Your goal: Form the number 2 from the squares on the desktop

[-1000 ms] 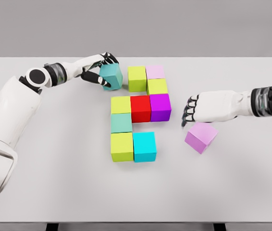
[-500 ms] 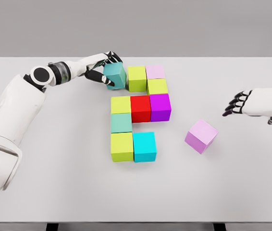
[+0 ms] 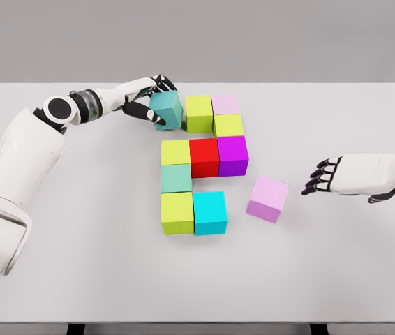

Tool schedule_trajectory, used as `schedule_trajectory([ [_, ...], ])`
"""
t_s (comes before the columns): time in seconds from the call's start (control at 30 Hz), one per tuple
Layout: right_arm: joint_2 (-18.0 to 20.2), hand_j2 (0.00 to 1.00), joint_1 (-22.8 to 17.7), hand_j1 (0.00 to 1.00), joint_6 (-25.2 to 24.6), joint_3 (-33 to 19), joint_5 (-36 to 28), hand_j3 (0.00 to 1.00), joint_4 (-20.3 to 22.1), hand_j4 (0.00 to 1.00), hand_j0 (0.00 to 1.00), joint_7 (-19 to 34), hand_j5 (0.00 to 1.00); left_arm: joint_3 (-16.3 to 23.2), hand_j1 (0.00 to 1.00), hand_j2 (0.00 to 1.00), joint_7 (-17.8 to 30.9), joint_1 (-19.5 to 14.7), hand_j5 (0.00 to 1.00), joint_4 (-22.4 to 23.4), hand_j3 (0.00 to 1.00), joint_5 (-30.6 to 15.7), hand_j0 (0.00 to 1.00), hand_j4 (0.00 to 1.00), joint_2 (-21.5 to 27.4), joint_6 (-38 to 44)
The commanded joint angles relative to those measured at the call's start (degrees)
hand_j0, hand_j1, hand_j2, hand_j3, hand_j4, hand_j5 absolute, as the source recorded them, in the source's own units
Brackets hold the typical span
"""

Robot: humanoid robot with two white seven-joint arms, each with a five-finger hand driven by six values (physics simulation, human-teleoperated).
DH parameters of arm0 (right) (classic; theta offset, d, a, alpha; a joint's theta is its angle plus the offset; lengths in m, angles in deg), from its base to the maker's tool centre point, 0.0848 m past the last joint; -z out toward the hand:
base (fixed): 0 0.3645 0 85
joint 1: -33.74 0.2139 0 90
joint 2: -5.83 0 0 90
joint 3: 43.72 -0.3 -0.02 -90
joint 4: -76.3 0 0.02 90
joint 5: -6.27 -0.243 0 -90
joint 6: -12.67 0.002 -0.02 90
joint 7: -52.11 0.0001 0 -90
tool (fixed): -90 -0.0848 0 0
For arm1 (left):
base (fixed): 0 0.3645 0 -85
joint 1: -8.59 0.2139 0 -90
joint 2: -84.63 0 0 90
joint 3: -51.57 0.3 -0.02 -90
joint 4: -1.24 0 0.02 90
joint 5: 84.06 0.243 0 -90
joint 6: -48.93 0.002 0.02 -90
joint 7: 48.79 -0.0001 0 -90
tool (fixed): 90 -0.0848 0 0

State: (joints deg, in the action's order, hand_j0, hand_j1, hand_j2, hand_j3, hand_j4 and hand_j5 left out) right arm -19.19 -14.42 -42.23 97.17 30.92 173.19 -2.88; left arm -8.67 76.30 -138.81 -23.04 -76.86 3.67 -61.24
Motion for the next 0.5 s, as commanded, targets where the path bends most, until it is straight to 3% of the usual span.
schedule_trajectory([
  [0.0, -0.55, 1.00, -0.09, 1.00, -0.10, 0.00, -0.13, 1.00, 0.58, 1.00, 1.00, -0.01, 1.00, -0.23, 0.39, 0.39, -0.09, 0.00, 0.39, -0.07, 0.39, -0.52, 0.39, 0.39, 0.01, 0.13],
  [0.07, -1.08, 1.00, 0.00, 1.00, -0.10, 0.00, -0.22, 1.00, 0.67, 1.00, 1.00, -0.01, 1.00, -0.41, 0.44, 0.44, -0.09, 0.00, 0.44, -0.07, 0.44, -0.52, 0.44, 0.44, 0.01, 0.13],
  [0.47, -4.33, 1.00, 0.44, 1.00, -0.10, 0.00, -0.22, 1.00, 0.40, 1.00, 1.00, -0.01, 1.00, -0.67, 0.47, 0.47, -0.09, -0.18, 0.47, 0.37, 0.47, -0.52, 0.47, 0.47, -1.04, 0.22],
])
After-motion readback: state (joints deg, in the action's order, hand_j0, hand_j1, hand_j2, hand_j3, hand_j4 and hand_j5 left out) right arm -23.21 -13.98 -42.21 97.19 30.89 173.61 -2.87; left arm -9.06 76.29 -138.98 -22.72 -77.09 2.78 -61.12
